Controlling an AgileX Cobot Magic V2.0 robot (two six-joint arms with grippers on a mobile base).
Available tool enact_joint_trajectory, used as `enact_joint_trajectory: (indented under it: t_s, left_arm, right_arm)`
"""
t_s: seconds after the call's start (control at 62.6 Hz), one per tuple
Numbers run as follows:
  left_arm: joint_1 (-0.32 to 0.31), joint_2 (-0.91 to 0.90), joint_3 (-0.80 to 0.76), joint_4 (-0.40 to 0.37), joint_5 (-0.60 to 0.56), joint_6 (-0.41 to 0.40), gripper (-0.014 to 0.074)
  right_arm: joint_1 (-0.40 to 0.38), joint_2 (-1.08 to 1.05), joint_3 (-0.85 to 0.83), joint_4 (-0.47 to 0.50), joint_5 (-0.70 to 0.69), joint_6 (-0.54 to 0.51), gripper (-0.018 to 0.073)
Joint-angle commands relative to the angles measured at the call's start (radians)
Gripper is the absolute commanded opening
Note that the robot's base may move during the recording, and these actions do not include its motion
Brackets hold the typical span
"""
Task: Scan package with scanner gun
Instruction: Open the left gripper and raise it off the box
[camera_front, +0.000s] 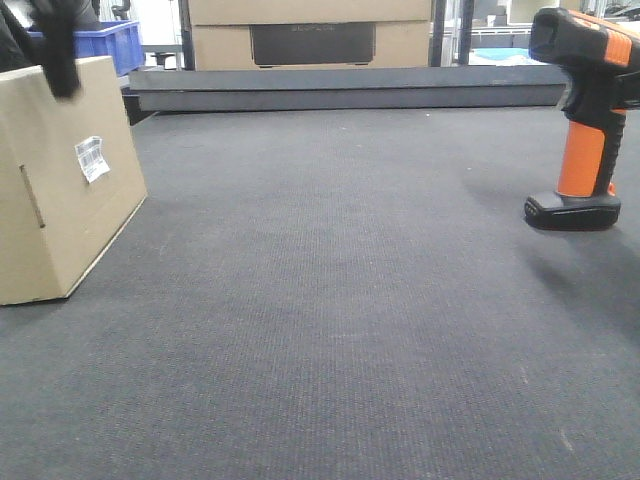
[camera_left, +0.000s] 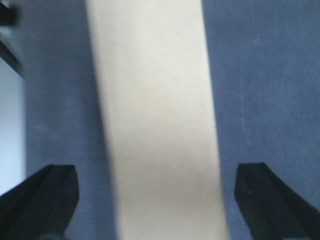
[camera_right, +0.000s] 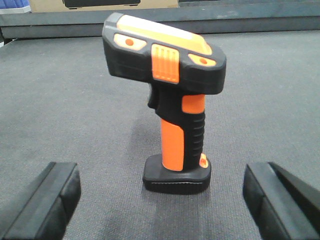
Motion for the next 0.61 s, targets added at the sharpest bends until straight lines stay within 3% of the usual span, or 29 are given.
enact_joint_trajectory:
  t_s: [0.0, 0.16, 0.352, 0.48, 0.543, 0.591]
  left_arm:
    - [0.001, -0.080, -0.018, 0.038, 0.019, -0.024, 0.0496]
    - [0.001, -0.209, -0.007, 0.031, 0.021, -0.045, 0.0427]
    - [0.021, -0.358, 0.134, 0.035, -0.011, -0.045, 0.0131]
    - [0.080, -0.439, 0.294, 0.017, -0.150, -0.045, -0.0099]
    - [0.121, -0.474, 0.374, -0.029, -0.222, -0.033, -0.0104]
    - [0.154, -0.499, 0.436, -0.074, -0.280, 0.027, -0.0097]
  right_arm:
    - [0.001, -0.007, 0.004, -0.006, -0.018, -0.001, 0.0568]
    - [0.001, -0.016, 0.004, -0.006, -0.015, -0.001, 0.0568]
    - [0.001, -0.087, 0.004, -0.006, 0.022, -0.001, 0.0517]
    - [0.001, -0.161, 0.004, -0.006, 0.127, -0.001, 0.0379]
    - [0.001, -0.200, 0.004, -0.006, 0.184, -0.001, 0.0285]
    - [0.001, -0.229, 0.004, -0.006, 0.218, -0.001, 0.0214]
